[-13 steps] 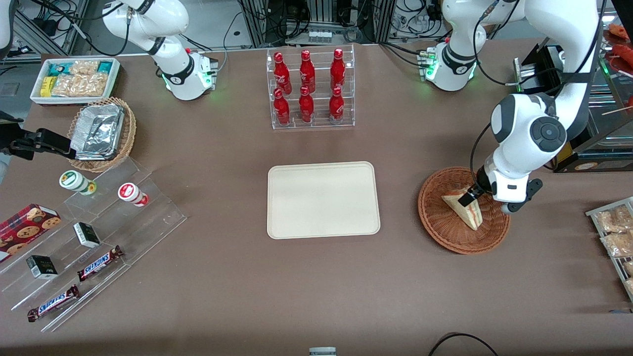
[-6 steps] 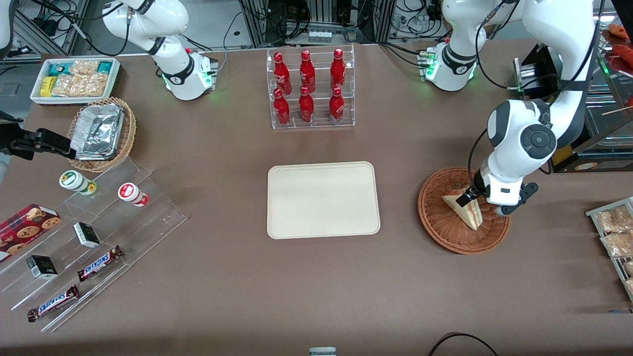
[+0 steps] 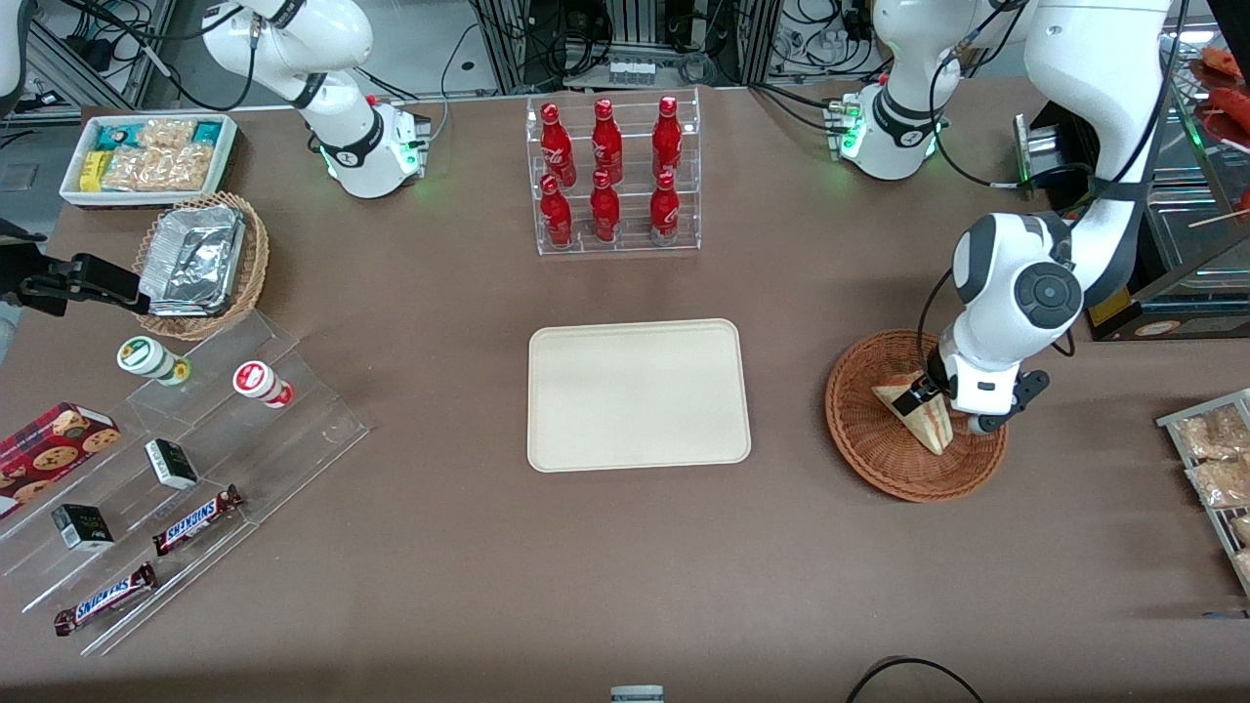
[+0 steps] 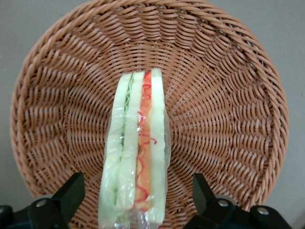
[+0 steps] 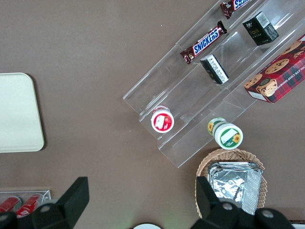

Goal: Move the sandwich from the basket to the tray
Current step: 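Lower the open left gripper around the sandwich's upright edge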

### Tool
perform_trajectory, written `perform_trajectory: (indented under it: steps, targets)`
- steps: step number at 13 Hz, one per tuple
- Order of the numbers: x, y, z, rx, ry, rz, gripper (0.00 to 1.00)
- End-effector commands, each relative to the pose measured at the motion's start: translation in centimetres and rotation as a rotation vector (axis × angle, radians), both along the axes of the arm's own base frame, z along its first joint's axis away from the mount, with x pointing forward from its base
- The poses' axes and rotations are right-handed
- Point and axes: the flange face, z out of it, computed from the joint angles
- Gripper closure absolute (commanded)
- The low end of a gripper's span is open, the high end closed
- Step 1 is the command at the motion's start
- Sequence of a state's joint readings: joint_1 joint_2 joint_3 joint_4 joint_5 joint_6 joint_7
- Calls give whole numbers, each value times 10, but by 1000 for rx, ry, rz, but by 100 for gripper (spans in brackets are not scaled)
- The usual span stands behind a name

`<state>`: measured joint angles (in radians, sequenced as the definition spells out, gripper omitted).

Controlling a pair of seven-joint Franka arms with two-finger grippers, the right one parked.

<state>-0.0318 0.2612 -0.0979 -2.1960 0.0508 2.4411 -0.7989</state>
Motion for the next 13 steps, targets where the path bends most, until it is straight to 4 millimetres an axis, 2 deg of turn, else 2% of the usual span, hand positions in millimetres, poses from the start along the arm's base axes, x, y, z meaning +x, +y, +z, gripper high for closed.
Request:
perform_trajectory:
  steps: [1, 2, 3, 4, 5, 6, 9, 13]
  targets:
    - [2, -2, -5, 2, -11, 15, 0]
    - [1, -2, -7, 3, -5, 15, 1]
    - [1, -1, -10, 3, 2, 17, 22]
    - [0, 1, -12, 3, 9, 21, 57]
    - [-1, 3, -13, 4, 14, 24, 85]
    - [-2, 3, -13, 4, 15, 24, 100]
    - [2, 5, -3, 10, 32, 20, 100]
    - [31, 3, 43, 22, 72, 26, 100]
